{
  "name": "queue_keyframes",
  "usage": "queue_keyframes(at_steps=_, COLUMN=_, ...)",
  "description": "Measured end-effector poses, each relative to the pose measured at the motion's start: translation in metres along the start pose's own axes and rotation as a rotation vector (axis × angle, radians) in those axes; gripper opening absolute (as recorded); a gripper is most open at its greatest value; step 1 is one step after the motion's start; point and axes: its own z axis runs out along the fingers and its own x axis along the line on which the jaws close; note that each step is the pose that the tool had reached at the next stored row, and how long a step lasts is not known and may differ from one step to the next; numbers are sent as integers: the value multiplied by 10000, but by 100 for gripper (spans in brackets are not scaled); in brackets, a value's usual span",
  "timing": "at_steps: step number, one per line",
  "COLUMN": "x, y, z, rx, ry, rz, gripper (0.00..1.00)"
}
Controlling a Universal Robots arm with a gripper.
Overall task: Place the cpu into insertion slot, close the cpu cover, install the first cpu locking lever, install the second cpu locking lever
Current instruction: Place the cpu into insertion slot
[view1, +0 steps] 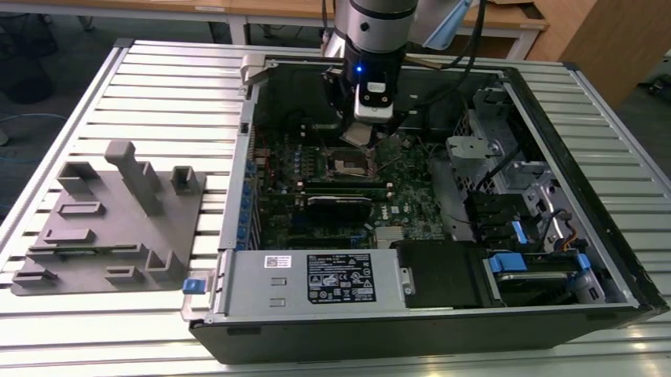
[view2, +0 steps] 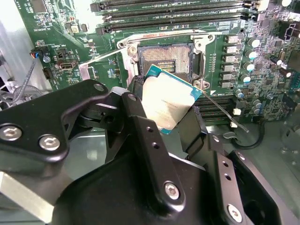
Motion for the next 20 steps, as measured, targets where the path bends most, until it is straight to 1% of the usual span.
queue_keyframes(at_steps=10, x=0, y=0, z=0, rx=-1, ry=-4, rz=42, gripper=54)
queue_keyframes(at_steps=14, x=0, y=0, z=1, rx=-5, ry=-21, rz=236, gripper=54)
queue_keyframes(at_steps=18, x=0, y=0, z=2, rx=-11, ry=-50, rz=553, gripper=54)
queue_keyframes(at_steps=20, x=0, y=0, z=2, rx=-11, ry=-52, rz=575, gripper=54)
